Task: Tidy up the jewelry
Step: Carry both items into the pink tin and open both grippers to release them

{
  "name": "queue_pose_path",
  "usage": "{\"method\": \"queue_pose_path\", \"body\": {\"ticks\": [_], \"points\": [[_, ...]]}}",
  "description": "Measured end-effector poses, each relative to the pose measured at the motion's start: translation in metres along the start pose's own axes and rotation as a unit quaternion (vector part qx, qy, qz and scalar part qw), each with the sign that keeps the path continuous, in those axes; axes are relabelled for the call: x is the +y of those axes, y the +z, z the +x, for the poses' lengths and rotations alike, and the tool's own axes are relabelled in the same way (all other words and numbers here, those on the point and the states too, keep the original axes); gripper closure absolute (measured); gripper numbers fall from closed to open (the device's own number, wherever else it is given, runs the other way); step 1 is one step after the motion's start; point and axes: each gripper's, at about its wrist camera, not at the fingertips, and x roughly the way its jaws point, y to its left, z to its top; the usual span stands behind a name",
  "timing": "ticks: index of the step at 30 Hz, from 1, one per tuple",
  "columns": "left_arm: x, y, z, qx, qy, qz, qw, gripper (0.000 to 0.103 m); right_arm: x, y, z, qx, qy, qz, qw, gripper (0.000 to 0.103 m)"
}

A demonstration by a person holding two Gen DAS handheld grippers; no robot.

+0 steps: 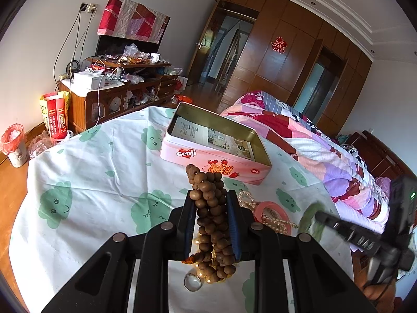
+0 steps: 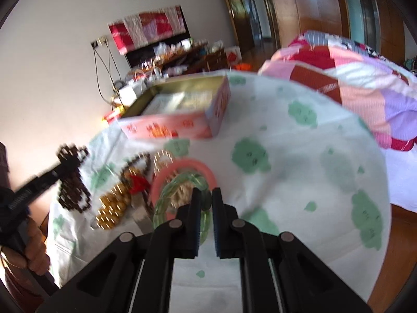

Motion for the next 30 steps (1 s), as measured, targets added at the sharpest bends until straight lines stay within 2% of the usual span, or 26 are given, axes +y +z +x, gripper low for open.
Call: {"method": "queue_pose_path", "body": {"ticks": [6,13,18,24,30], "points": [[-0.005,0.007,0.005,-0.005,0.003,0.016,0.9999,0.080,-0.001,0.033,-0.006,-0.041,0.020,0.012,0.999,0.092],[-0.009,0.038,0.019,-0.029,-0.007,0.039,0.9988,0.080,0.007,0.078,0.026,-0.061,0.042,0.025,0.997,0.092],[-0.010,0.063,0.051,-0.033,-0.011,0.063,0.9974,0.080,0.007,0.106,0.055,-0.075,0.040,0.030,0.996,0.092],[-0.012,0.083,0.103,-0.011,-0.005,0.083,0.9965,0.080,-0.004,0.128,0.102,-0.054,0.041,0.063,0.996,0.092],[-0.004,0.090,0.146,0.021,0.016,0.071,0.9971,0.080,-0.009,0.129,0.133,-0.029,0.038,0.074,0.996,0.092]]}}
